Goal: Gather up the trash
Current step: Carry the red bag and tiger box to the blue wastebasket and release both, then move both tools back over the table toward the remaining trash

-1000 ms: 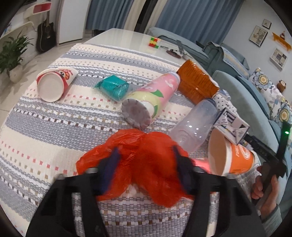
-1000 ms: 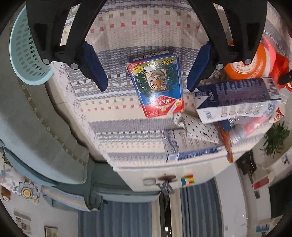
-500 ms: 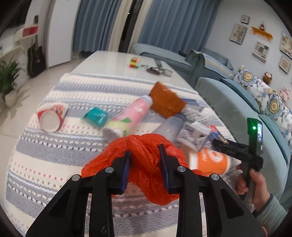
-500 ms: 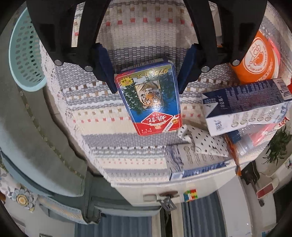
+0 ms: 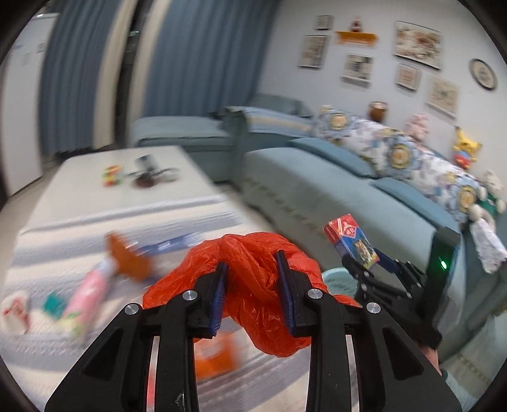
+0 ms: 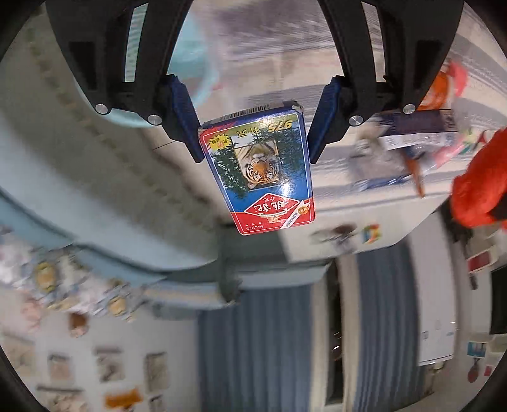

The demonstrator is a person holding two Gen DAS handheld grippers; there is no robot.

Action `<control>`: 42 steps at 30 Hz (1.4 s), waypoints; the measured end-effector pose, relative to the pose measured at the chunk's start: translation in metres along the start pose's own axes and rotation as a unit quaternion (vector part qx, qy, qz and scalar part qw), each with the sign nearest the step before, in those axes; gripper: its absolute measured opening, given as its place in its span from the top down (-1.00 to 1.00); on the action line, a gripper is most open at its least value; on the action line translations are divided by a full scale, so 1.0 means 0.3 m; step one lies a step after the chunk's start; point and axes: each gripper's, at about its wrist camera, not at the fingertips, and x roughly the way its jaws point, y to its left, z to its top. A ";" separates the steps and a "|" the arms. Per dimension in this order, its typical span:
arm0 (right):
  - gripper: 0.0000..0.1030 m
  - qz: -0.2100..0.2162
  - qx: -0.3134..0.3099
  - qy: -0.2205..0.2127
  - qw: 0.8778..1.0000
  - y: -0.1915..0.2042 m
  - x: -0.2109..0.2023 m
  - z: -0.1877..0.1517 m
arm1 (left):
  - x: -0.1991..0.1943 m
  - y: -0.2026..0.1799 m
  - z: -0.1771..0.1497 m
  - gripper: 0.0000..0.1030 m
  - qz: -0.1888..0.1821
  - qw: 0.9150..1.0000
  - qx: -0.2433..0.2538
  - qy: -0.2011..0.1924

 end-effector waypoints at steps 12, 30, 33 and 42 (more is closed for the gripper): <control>-0.19 -0.099 0.105 0.066 0.987 -0.459 -0.056 -0.208 | 0.464 -0.471 -0.031 0.47 -0.115 0.990 0.038 0.077; -0.23 -0.091 0.191 0.194 0.958 -0.554 0.183 -0.527 | 0.826 -0.534 -0.297 -0.01 -0.103 0.969 0.082 0.208; -0.23 -0.094 0.189 0.190 0.959 -0.549 0.166 -0.510 | 0.795 -0.514 -0.272 -0.05 -0.105 0.971 0.070 0.203; -0.23 -0.071 0.157 0.147 0.974 -0.466 0.050 -0.359 | 0.564 -0.412 -0.145 -0.15 -0.107 0.984 0.026 0.142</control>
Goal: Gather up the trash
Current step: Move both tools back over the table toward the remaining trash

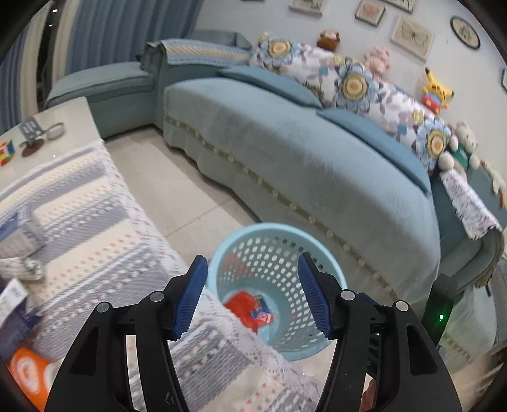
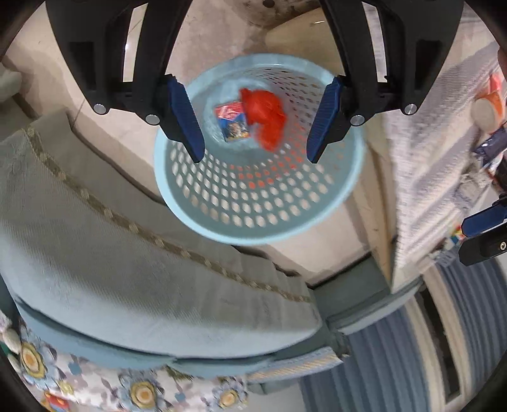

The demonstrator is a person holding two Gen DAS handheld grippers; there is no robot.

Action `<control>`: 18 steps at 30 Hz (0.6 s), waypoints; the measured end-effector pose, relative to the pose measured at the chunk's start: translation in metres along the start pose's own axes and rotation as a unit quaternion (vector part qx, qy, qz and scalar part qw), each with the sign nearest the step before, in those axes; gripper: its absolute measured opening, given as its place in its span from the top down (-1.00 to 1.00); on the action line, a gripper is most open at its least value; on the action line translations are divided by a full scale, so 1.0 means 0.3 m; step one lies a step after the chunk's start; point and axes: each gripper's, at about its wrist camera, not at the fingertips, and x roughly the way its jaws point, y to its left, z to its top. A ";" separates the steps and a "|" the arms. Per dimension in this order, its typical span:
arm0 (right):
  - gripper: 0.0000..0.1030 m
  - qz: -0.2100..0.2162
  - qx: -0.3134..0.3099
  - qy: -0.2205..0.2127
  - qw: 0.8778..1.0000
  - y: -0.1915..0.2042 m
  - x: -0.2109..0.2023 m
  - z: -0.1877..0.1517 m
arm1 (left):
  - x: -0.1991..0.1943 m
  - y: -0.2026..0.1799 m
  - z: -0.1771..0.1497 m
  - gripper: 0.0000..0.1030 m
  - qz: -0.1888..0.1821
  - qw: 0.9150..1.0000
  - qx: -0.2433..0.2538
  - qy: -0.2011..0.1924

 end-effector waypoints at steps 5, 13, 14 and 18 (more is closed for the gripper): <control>-0.23 0.043 -0.043 -0.037 0.997 0.176 -0.118 0.038 | -0.216 0.071 -0.023 -0.21 0.022 0.998 -0.019 -0.049; -0.23 0.123 -0.124 -0.061 0.983 0.507 -0.232 0.050 | -0.582 0.295 -0.125 -0.21 0.105 0.985 -0.075 -0.114; -0.23 0.130 -0.133 -0.062 0.981 0.538 -0.238 0.047 | -0.627 0.332 -0.147 -0.21 0.124 0.981 -0.084 -0.119; -0.23 0.174 -0.167 -0.059 0.969 0.689 -0.247 0.030 | -0.753 0.452 -0.235 -0.21 0.184 0.969 -0.111 -0.121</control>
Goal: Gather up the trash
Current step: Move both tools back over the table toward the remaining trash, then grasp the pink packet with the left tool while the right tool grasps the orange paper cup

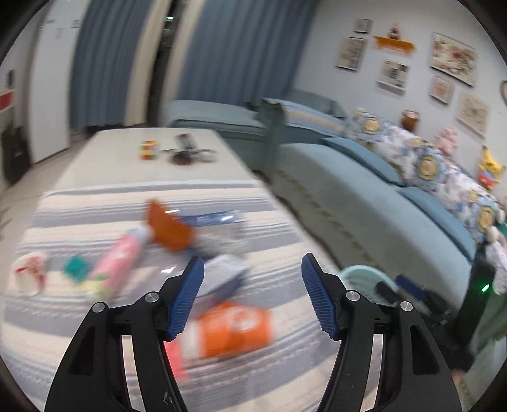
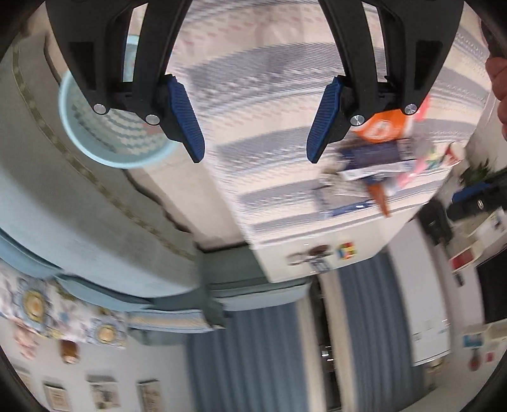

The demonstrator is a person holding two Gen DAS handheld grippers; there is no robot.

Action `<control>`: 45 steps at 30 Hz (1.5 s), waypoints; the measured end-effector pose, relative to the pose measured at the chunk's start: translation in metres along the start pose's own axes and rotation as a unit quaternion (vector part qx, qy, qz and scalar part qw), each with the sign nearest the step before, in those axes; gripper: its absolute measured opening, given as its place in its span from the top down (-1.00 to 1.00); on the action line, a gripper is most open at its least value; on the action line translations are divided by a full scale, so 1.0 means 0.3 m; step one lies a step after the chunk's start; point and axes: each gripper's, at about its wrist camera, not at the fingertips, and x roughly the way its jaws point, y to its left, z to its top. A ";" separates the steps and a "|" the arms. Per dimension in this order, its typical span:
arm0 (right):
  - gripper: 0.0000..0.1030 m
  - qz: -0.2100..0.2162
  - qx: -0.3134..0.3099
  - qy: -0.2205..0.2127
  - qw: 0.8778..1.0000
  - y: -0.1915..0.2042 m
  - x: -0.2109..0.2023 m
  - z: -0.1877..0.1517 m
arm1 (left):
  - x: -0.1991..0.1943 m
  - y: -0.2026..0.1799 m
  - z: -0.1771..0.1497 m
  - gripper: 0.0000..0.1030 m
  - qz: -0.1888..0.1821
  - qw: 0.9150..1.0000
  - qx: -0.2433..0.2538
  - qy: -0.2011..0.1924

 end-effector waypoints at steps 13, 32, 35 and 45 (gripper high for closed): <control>-0.23 0.139 -0.058 0.094 0.984 0.250 0.270 -0.013 | 0.098 0.305 -0.262 -0.21 0.062 0.990 -0.074 0.106; -0.22 0.190 -0.125 0.183 0.956 0.354 0.317 -0.150 | 0.208 0.346 -0.344 0.27 0.059 0.985 -0.080 0.143; -0.22 0.201 -0.154 0.187 0.949 0.396 0.280 -0.173 | 0.192 0.378 -0.346 0.28 0.063 0.984 -0.092 0.138; -0.29 0.178 -0.191 0.203 0.944 0.468 0.331 -0.215 | 0.169 0.388 -0.369 0.28 0.058 0.988 -0.085 0.111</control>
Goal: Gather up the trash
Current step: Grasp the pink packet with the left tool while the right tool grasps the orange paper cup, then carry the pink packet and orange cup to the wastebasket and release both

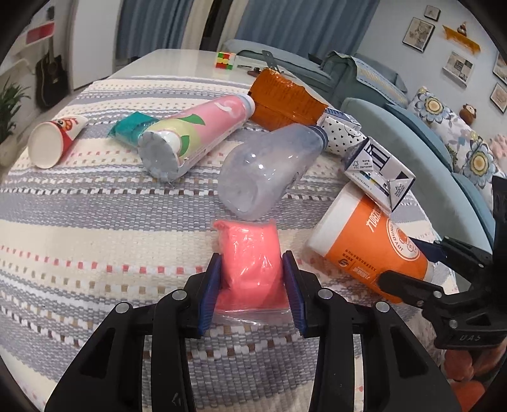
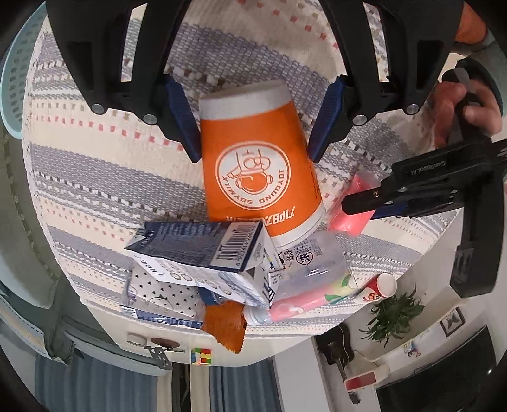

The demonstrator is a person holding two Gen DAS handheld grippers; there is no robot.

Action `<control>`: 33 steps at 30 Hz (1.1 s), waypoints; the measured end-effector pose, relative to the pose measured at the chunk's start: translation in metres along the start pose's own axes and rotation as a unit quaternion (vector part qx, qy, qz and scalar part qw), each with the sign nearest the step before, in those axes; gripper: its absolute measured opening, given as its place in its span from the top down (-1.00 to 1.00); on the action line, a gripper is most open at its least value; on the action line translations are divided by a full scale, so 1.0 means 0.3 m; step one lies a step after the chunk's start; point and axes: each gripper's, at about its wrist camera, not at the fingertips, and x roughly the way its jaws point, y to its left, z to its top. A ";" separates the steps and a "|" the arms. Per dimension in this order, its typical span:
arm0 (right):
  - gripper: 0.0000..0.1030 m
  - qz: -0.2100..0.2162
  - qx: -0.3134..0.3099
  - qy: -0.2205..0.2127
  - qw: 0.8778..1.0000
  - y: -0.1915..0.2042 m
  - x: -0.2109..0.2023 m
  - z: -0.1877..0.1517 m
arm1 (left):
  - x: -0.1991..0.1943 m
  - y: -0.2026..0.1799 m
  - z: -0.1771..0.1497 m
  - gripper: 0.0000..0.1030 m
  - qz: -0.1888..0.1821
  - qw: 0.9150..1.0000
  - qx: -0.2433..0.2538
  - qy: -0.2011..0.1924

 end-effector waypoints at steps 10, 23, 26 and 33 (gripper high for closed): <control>-0.22 0.037 0.018 -0.021 0.999 -0.042 -0.036 -0.036 | 0.006 -0.013 0.004 0.28 0.000 1.000 0.007 -0.002; -0.20 0.062 -0.007 -0.128 0.990 -0.014 -0.307 -0.025 | -0.162 -0.057 0.049 0.30 -0.027 0.997 0.011 -0.065; -0.20 0.062 0.012 -0.169 0.984 -0.045 -0.407 -0.030 | -0.216 -0.096 0.073 0.30 -0.039 0.996 0.023 -0.083; -0.20 -0.003 0.048 -0.250 0.967 -0.158 -0.635 -0.082 | -0.320 -0.257 0.147 0.30 -0.083 0.987 0.059 -0.122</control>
